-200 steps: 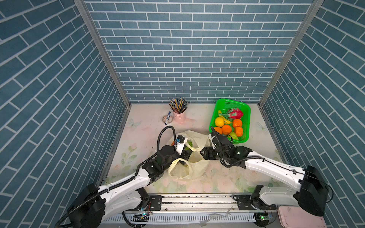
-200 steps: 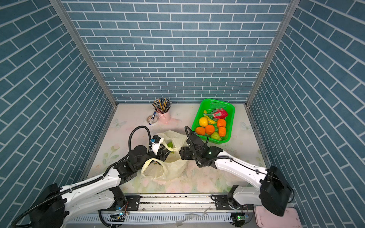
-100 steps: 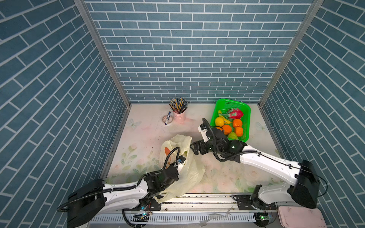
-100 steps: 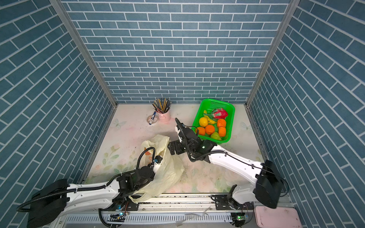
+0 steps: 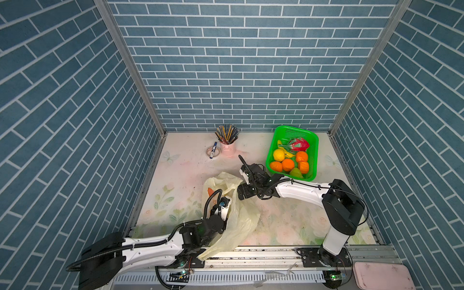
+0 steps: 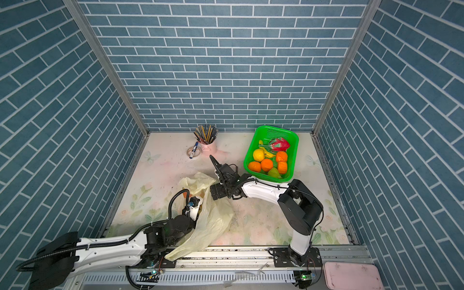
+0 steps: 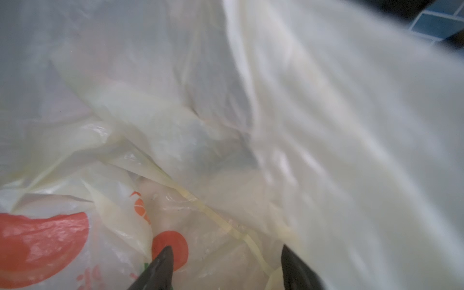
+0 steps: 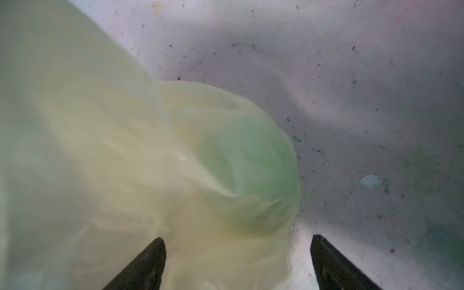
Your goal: Untie the knot of the plastic bag and take out the fruit
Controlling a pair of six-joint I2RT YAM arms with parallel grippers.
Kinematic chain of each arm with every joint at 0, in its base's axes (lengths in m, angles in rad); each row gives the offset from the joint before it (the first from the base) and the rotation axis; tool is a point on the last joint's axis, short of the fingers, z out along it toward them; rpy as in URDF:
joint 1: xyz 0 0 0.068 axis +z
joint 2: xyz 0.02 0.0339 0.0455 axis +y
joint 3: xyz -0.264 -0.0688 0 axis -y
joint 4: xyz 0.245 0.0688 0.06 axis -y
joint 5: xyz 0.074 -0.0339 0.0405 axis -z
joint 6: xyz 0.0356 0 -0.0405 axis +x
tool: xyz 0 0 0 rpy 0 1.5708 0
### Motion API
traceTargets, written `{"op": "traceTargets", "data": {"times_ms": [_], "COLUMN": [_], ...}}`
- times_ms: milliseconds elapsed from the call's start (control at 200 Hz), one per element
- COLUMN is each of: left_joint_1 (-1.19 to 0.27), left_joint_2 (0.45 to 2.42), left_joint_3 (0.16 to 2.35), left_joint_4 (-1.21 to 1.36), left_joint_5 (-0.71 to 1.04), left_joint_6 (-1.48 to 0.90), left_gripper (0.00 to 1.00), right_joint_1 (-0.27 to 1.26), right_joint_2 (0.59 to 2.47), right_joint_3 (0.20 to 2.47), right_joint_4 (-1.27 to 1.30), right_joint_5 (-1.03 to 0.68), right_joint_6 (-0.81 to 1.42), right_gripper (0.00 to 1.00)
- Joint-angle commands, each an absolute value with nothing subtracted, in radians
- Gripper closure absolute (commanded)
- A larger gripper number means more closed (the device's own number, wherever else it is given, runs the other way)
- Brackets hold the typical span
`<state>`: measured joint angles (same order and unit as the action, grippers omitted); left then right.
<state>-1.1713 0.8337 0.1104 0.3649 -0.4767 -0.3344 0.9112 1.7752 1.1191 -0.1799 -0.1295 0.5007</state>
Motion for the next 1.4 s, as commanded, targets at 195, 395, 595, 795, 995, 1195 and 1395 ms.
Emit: {"op": "traceTargets", "data": {"times_ms": [195,395,595,795,995,1195,1395], "left_joint_1": [-1.037,-0.773,-0.726,-0.695,-0.654,-0.629,-0.606], "left_joint_2": [0.659,0.716,0.872,1.011,1.066,1.168,1.342], "left_joint_3": [0.115,0.162,0.217,0.226,0.252,0.306,0.386], "left_joint_4": [0.233,0.21,0.255,0.367,0.445,0.48,0.385], "left_joint_5": [-0.514,-0.259,-0.19,-0.119,-0.053,0.054,0.164], "left_joint_6": [-0.408,-0.465,-0.411,-0.399,-0.393,-0.416,-0.419], "left_gripper": [0.2,0.18,0.21,0.28,0.12,0.12,0.13], "right_joint_1": [0.871,0.861,0.857,0.854,0.856,0.888,0.913], "right_joint_2": [1.829,1.812,1.824,1.833,1.857,1.9,1.912], "right_joint_3": [1.006,0.952,0.928,0.914,0.924,0.972,0.984], "right_joint_4": [0.108,0.158,0.239,0.278,0.266,0.254,0.271], "right_joint_5": [-0.402,-0.454,-0.606,-0.695,-0.741,-0.8,-0.801], "right_joint_6": [0.529,0.538,0.545,0.554,0.539,0.503,0.486], "right_gripper": [0.68,0.72,0.78,0.8,0.84,0.85,0.85]}}
